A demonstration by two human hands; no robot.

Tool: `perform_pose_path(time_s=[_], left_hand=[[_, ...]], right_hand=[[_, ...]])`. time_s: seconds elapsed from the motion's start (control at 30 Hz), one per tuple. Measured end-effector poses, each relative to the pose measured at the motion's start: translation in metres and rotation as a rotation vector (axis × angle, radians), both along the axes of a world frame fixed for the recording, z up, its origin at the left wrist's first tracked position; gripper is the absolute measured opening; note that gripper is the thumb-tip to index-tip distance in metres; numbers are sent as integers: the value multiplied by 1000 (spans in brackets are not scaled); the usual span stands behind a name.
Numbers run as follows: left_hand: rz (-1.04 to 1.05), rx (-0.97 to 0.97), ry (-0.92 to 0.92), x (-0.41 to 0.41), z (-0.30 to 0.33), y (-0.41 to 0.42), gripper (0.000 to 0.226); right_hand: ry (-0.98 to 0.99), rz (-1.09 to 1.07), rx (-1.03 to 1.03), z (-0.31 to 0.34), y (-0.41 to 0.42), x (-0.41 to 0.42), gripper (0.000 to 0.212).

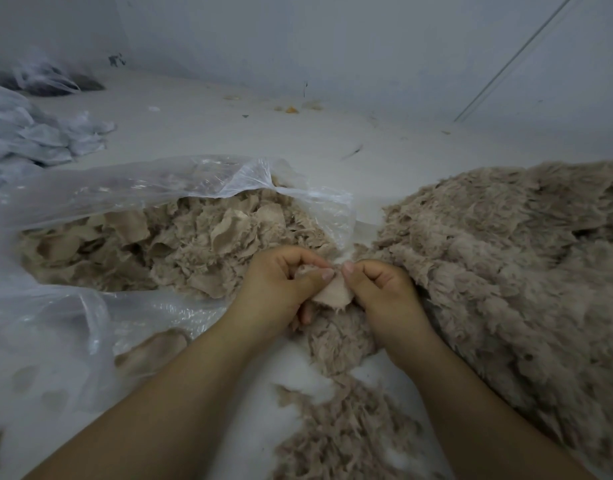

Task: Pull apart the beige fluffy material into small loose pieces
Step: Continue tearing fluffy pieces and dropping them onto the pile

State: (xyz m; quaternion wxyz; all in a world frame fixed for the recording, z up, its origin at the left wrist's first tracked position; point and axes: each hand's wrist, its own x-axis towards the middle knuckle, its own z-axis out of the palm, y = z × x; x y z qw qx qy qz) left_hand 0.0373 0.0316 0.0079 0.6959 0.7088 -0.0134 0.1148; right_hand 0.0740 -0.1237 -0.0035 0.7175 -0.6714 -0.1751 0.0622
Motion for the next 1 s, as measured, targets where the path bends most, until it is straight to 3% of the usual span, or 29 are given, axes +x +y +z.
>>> perform_pose_path(time_s=[0.1,0.17,0.23,0.37,0.57,0.67,0.77,0.87,1.0], left_hand=[[50,-47,-9,0,-3,-1,15],[85,-92,-14,0,-2,-1,21],[127,-75,-25,-1,-2,-1,34],[191,-85,-6,-2,-1,0,57],[50,-97,15,-6,5,-4,5],[171,-66,10,-6,5,-5,12],[313,-15,-45,-5,16,2,18],[480,139,-125,0,30,21,18],[693,563,-149,1,48,53,14]], right_hand=[[-1,24,-3,2,-1,-3,37],[-7,46,-27,2,-1,-4,28],[-9,13,-61,2,-1,-3,20],[33,-27,-22,1,0,0,23],[-25,2,-27,2,-1,-1,27],[-12,-40,-65,2,-1,-1,45],[-20,-92,-106,1,-2,0,41],[-36,-81,-145,0,0,-1,35],[-39,-50,-157,-2,5,-4,22]])
